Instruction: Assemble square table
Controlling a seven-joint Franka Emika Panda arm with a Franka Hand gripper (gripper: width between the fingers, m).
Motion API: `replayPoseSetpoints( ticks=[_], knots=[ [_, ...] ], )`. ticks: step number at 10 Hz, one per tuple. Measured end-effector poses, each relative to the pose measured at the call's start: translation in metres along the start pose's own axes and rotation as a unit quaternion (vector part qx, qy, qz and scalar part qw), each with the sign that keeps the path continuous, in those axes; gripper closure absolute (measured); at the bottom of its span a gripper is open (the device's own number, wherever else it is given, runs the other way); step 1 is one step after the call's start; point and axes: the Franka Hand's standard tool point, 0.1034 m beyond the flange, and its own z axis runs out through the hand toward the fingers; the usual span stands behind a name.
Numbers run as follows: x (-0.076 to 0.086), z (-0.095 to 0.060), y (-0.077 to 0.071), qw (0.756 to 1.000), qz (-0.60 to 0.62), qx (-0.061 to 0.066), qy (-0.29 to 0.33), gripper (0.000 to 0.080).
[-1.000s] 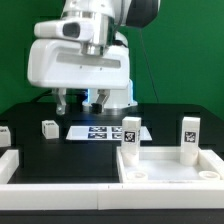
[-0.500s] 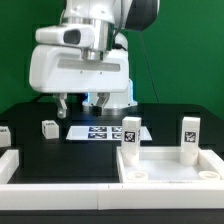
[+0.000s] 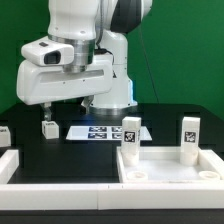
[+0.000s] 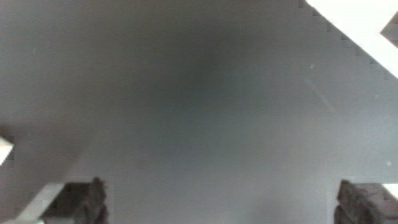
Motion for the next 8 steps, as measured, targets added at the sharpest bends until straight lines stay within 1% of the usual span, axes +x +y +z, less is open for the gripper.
replayPoseSetpoints(
  ticks=[1,2,3,4,5,6,7,8],
  knots=[
    [0.003,0.001,-0.005,0.999,-0.003,0.007,-0.031,0.0151],
    [0.005,0.003,-0.005,0.999,-0.010,0.010,-0.044,0.0151],
    [-0.011,0.015,-0.007,0.997,-0.017,0.016,-0.070,0.0151],
    [-0.037,0.029,-0.007,0.995,-0.009,0.020,-0.100,0.0151],
    [-0.058,0.037,-0.005,0.989,0.015,0.025,-0.143,0.0151],
    [-0.063,0.040,-0.006,0.983,0.027,0.040,-0.179,0.0151],
    [-0.056,0.040,-0.008,0.979,0.019,0.042,-0.199,0.0151],
    [-0.055,0.042,-0.012,0.972,0.013,0.049,-0.228,0.0151]
  ],
)
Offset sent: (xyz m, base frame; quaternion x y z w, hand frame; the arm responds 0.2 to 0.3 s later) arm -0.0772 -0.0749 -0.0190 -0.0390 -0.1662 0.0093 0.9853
